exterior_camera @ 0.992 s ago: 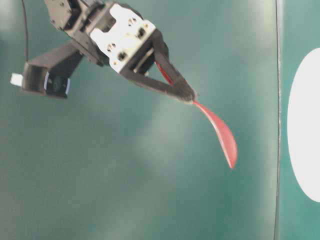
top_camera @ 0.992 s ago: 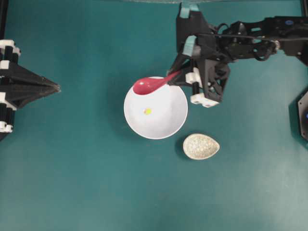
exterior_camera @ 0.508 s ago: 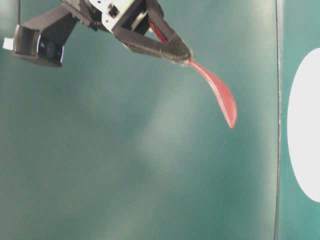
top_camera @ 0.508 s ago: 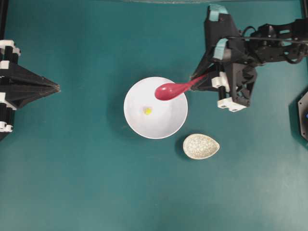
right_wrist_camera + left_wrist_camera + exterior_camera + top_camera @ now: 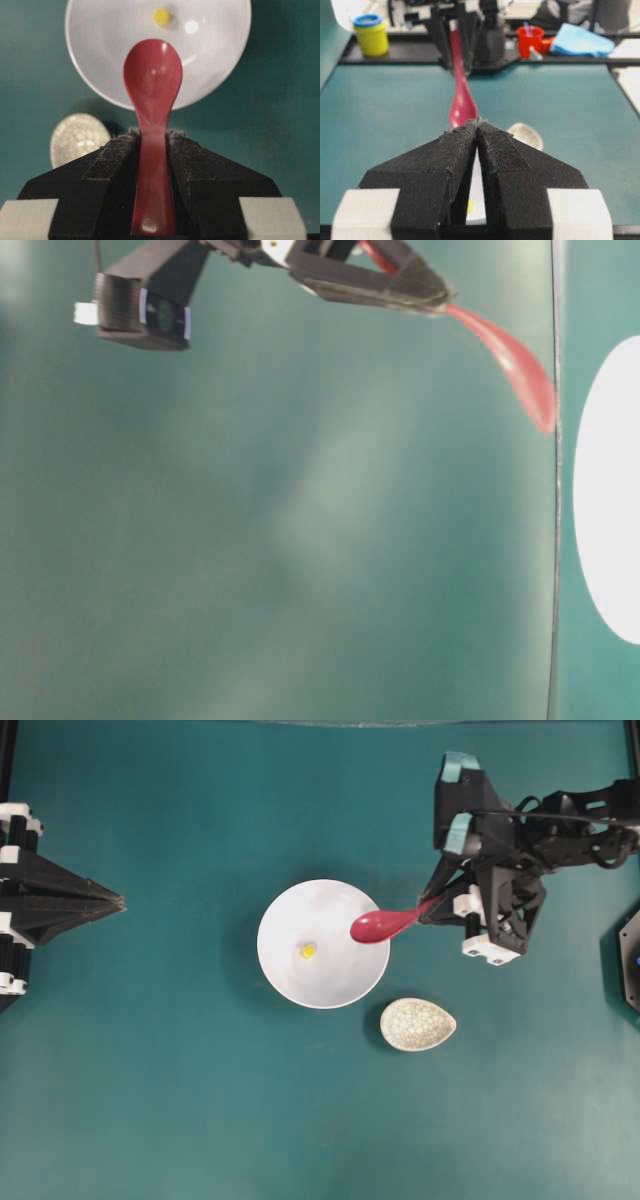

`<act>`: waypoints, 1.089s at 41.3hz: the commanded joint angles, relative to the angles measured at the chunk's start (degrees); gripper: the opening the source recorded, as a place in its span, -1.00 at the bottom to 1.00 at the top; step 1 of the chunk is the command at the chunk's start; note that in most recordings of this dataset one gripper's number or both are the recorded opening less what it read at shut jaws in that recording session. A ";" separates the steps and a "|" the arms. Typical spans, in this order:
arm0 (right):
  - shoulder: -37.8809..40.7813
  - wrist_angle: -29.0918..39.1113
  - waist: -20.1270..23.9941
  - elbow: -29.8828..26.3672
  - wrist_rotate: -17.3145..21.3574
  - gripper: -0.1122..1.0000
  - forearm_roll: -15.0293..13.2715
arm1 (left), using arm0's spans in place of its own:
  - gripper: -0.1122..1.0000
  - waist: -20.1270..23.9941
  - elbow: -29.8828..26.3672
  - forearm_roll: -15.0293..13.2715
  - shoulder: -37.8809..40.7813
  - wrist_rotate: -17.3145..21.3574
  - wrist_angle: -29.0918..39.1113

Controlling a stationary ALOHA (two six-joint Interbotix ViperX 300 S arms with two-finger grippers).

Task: Scoop the yellow hexagonal prism block from the bowl with a spoon using the right arm.
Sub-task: 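Lower the spoon into the bowl toward the yellow hexagonal block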

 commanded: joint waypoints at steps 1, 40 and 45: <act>0.62 -0.53 0.62 -0.79 0.00 -0.35 -0.09 | -0.67 0.00 -1.49 0.18 0.18 0.09 -0.26; 13.10 -7.29 3.78 -3.78 -0.09 -0.35 0.00 | -0.67 0.97 -1.49 0.18 0.26 0.09 -0.26; 14.15 -8.26 3.96 -4.22 -0.09 -0.35 0.09 | -0.67 1.05 -1.58 0.18 0.18 0.09 -0.35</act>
